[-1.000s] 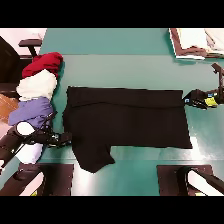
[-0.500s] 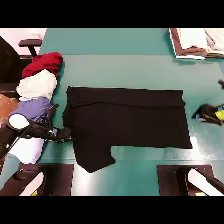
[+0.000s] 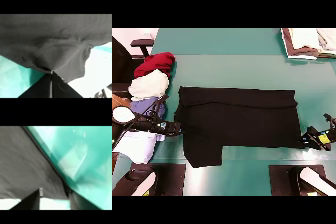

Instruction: Fold the shirts.

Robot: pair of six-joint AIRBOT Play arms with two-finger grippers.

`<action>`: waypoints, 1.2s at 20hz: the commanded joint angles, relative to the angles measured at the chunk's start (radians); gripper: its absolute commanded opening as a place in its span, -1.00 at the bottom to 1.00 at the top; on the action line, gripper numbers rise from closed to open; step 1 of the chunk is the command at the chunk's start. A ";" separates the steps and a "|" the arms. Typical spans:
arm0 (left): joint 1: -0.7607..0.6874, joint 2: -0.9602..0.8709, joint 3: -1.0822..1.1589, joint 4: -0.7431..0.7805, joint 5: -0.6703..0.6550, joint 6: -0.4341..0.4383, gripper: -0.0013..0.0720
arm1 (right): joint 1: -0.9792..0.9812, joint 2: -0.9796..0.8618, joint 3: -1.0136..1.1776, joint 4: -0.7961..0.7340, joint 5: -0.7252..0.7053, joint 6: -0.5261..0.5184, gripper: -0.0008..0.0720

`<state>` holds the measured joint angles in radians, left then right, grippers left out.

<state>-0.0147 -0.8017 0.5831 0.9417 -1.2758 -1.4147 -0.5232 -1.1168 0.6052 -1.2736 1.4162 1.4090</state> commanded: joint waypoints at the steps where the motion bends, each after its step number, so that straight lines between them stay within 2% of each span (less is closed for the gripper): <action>1: 0.000 0.000 0.007 0.001 0.002 0.001 -0.90 | 0.073 -0.055 0.016 0.046 -0.058 -0.005 -0.52; 3: 0.000 0.001 0.007 0.000 -0.014 0.002 -0.90 | 0.130 -0.041 0.060 0.013 -0.051 -0.005 -0.94; 7: 0.000 -0.002 0.044 0.000 -0.040 0.002 -0.90 | 0.172 0.070 0.181 -0.035 0.029 -0.005 -0.93; 11: 0.000 -0.062 0.188 0.001 0.047 0.003 -0.90 | 0.242 0.074 0.355 -0.035 0.068 -0.003 -0.93; 15: 0.000 -0.275 0.411 0.002 0.113 0.065 -0.90 | 0.359 -0.097 0.567 -0.035 0.059 0.023 -0.93; 19: 0.000 -0.541 0.642 0.002 0.177 0.089 -0.90 | 0.418 -0.318 0.797 -0.034 0.049 0.042 -0.93; 24: 0.000 -0.756 0.773 -0.001 0.279 0.097 -0.89 | 0.428 -0.543 1.004 0.027 0.042 0.042 -0.93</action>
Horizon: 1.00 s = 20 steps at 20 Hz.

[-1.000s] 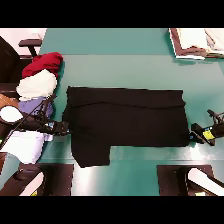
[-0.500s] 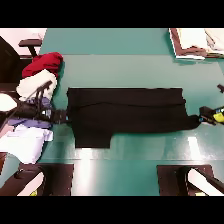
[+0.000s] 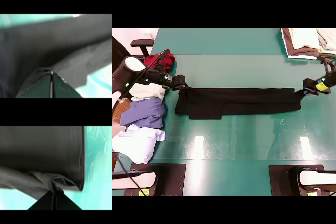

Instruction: Fold the shirts.

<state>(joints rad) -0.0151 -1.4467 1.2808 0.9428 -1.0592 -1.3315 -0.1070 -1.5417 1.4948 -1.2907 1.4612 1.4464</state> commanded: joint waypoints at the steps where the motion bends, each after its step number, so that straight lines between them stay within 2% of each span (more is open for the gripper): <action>1: 0.000 -0.129 0.076 -0.010 0.076 0.029 -0.89 | 0.009 -0.148 0.142 0.053 -0.003 0.004 -0.93; 2: 0.000 -0.138 0.076 -0.011 0.082 0.027 -0.89 | 0.003 -0.177 0.164 0.063 -0.003 0.003 -0.86; 3: 0.000 -0.142 0.076 -0.011 0.079 0.025 -0.87 | -0.006 -0.198 0.183 0.083 -0.002 0.002 -0.24; 4: 0.000 -0.142 0.076 -0.011 0.079 0.021 -0.25 | -0.016 -0.210 0.192 0.115 0.002 -0.009 0.14; 5: 0.001 -0.142 0.082 -0.010 0.069 0.011 0.35 | -0.033 -0.210 0.190 0.150 0.005 -0.039 0.16; 6: 0.002 -0.141 0.093 -0.007 0.050 0.000 0.39 | -0.056 -0.203 0.181 0.180 0.009 -0.063 0.17; 7: 0.002 -0.141 0.113 -0.007 0.018 0.001 0.39 | -0.082 -0.188 0.160 0.193 0.013 -0.088 0.33; 10: -0.002 -0.141 0.162 -0.010 -0.084 0.001 0.39 | -0.188 -0.140 0.032 0.198 0.014 -0.106 0.61; 11: -0.005 -0.141 0.162 -0.021 -0.095 0.000 0.25 | -0.225 -0.137 -0.012 0.207 0.013 -0.114 0.62; 12: -0.014 -0.142 0.162 -0.024 -0.097 0.002 -0.42 | -0.262 -0.140 -0.057 0.238 0.011 -0.133 0.62; 13: -0.029 -0.142 0.162 -0.024 -0.088 0.006 -0.88 | -0.290 -0.150 -0.093 0.279 0.007 -0.143 0.62; 16: -0.106 -0.142 0.162 -0.026 -0.004 0.002 -0.89 | -0.313 -0.195 -0.169 0.380 -0.027 -0.181 0.62; 19: -0.197 -0.158 0.162 -0.026 0.071 -0.063 -0.90 | -0.253 -0.250 -0.140 0.384 -0.031 -0.192 0.60; 20: -0.229 -0.172 0.162 -0.027 0.091 -0.068 -0.89 | -0.224 -0.267 -0.117 0.384 -0.031 -0.192 0.50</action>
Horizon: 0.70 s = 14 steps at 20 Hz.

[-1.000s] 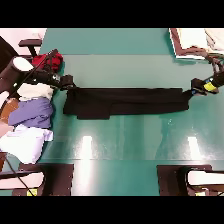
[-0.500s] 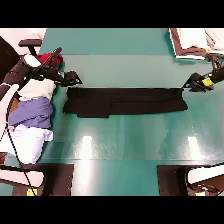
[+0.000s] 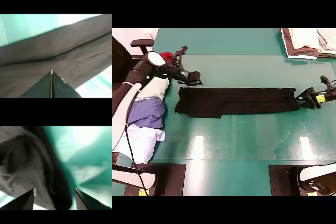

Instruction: Fold the shirts.

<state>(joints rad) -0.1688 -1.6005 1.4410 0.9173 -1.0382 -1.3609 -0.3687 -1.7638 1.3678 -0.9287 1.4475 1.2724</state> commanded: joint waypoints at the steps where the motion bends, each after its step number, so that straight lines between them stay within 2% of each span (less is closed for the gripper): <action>1: -0.105 -0.033 0.002 -0.002 0.090 -0.047 -0.89 | 0.068 -0.061 0.037 0.020 -0.021 -0.018 0.17; 2: -0.135 -0.052 0.002 -0.007 0.119 -0.061 -0.90 | 0.093 -0.070 0.057 0.019 -0.030 -0.018 -0.04; 4: -0.188 -0.087 0.010 -0.018 0.172 -0.076 -0.90 | 0.131 -0.067 0.097 0.019 -0.041 -0.018 -0.85; 5: -0.208 -0.111 0.029 -0.025 0.174 -0.076 -0.90 | 0.140 -0.053 0.119 0.020 -0.038 -0.018 -0.93; 8: -0.261 -0.214 0.142 -0.042 0.154 -0.082 -0.90 | 0.165 0.032 0.202 0.023 0.013 -0.013 -0.93; 14: -0.339 -0.406 0.339 -0.072 0.085 -0.103 -0.90 | 0.328 0.229 0.424 0.022 0.054 0.094 -0.93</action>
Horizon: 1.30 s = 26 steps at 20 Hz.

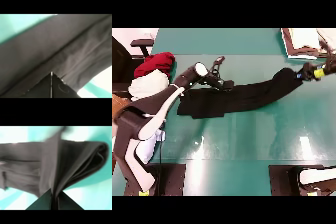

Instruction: Fold the shirts.

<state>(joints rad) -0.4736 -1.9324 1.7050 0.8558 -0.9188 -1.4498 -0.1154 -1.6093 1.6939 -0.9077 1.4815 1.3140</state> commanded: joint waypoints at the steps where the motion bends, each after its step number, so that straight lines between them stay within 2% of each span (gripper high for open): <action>1: -0.042 -0.089 0.082 -0.013 -0.032 -0.019 -0.90 | 0.110 0.091 0.128 0.002 0.020 0.060 -0.93; 8: -0.055 -0.106 0.086 -0.021 -0.035 -0.020 -0.90 | 0.388 0.108 0.271 0.002 -0.031 0.097 -0.93; 11: -0.027 -0.100 0.127 -0.014 -0.111 -0.015 -0.90 | 0.473 0.103 0.271 0.001 -0.087 0.100 -0.93; 14: 0.076 -0.007 0.169 0.076 -0.183 -0.009 -0.90 | 0.547 0.085 0.271 0.034 -0.134 0.098 -0.93; 16: 0.181 0.106 0.182 0.161 -0.225 -0.009 -0.90 | 0.610 0.048 0.271 0.142 -0.172 0.053 -0.93; 19: 0.357 0.292 0.207 0.246 -0.280 0.014 -0.90 | 0.758 -0.053 0.272 0.237 -0.300 -0.024 -0.93; 21: 0.453 0.398 0.210 0.272 -0.293 0.018 -0.90 | 0.867 -0.140 0.272 0.232 -0.403 -0.060 -0.92; 22: 0.491 0.436 0.211 0.272 -0.294 0.017 -0.90 | 0.909 -0.182 0.272 0.232 -0.451 -0.064 -0.68; 23: 0.527 0.469 0.211 0.272 -0.298 0.017 -0.89 | 0.935 -0.213 0.272 0.232 -0.480 -0.071 0.01; 24: 0.553 0.494 0.211 0.272 -0.303 0.017 -0.90 | 0.948 -0.233 0.272 0.228 -0.483 -0.084 0.40; 26: 0.585 0.524 0.211 0.272 -0.325 0.018 -0.89 | 0.933 -0.227 0.271 0.162 -0.435 -0.081 0.40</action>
<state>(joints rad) 0.0391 -1.4799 1.9125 1.1110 -1.2144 -1.4361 0.7822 -1.7981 1.9648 -0.7017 1.0721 1.2568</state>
